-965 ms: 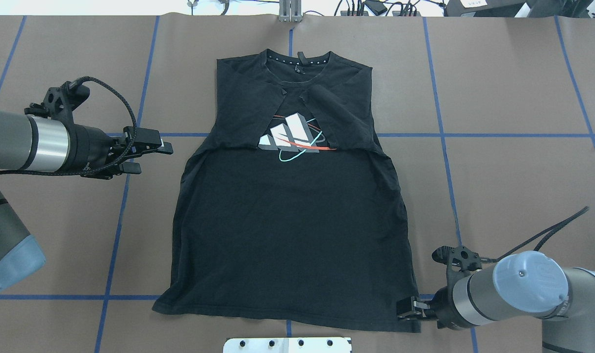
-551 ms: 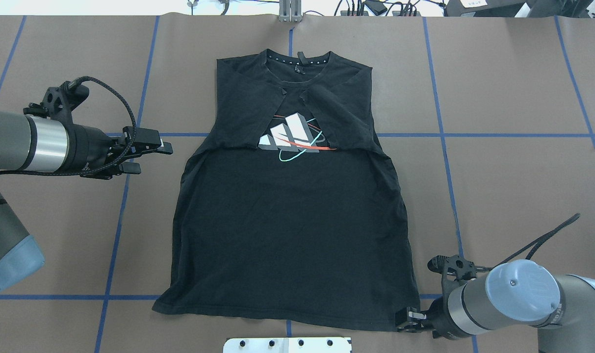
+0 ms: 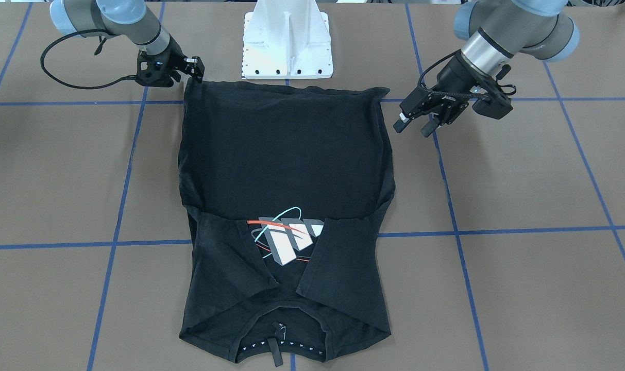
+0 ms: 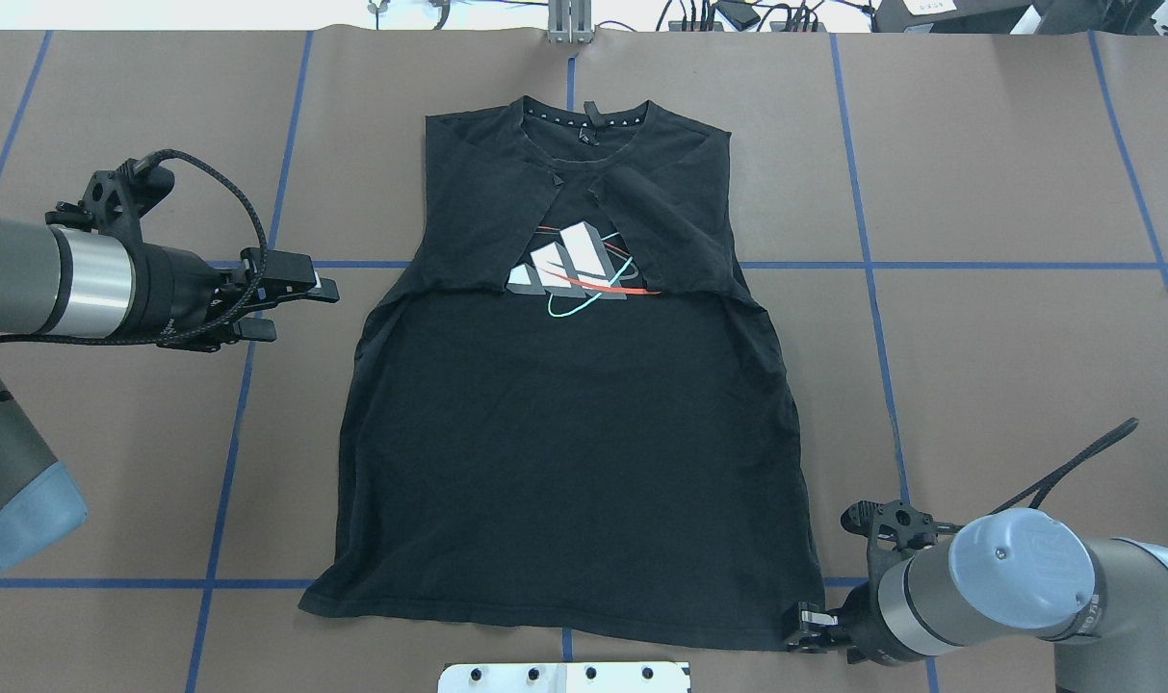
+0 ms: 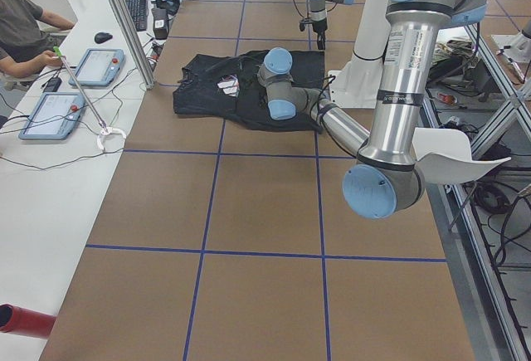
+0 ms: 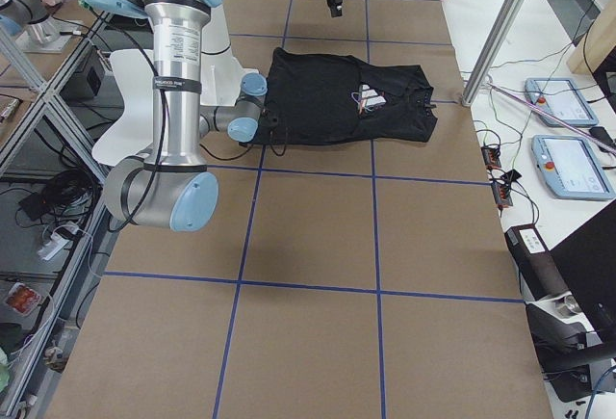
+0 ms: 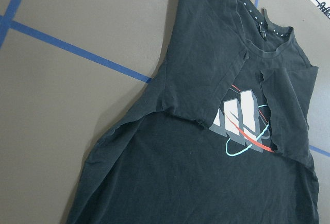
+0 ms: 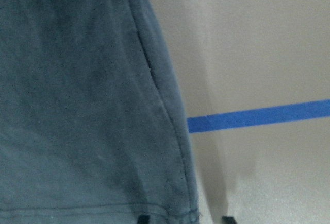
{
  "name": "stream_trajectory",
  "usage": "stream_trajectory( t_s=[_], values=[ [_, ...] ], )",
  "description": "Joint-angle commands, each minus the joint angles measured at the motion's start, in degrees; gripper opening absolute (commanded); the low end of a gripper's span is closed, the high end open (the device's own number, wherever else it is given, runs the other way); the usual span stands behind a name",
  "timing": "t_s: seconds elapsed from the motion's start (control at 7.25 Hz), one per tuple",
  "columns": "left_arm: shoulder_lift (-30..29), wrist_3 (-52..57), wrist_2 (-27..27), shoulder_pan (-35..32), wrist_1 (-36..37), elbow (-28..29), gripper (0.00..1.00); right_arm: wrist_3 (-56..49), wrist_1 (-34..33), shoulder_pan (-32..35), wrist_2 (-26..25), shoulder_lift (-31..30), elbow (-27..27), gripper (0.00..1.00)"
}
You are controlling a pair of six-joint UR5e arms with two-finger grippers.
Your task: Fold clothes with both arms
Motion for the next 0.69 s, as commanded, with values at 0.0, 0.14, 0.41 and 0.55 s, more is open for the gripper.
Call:
stream_trajectory(
  t_s=[0.0, 0.14, 0.41, 0.55],
  values=[
    [0.00, 0.00, 0.09, 0.00, -0.01, 0.00, 1.00, 0.00, -1.57, 0.14, 0.13, 0.09, -0.02, 0.54],
    [0.00, 0.09, 0.18, 0.00, -0.01, 0.17, 1.00, 0.00, -1.67, 0.05, 0.30, 0.18, -0.01, 0.54],
    [0.00, 0.18, 0.18, 0.00, 0.08, 0.18, 1.00, 0.00, -1.67, 0.05, 0.57, 0.18, -0.01, 0.50],
    [0.00, 0.18, 0.18, 0.00, 0.08, 0.00, 1.00, 0.00, -1.67, 0.05, 0.66, 0.18, -0.01, 0.49]
  ],
)
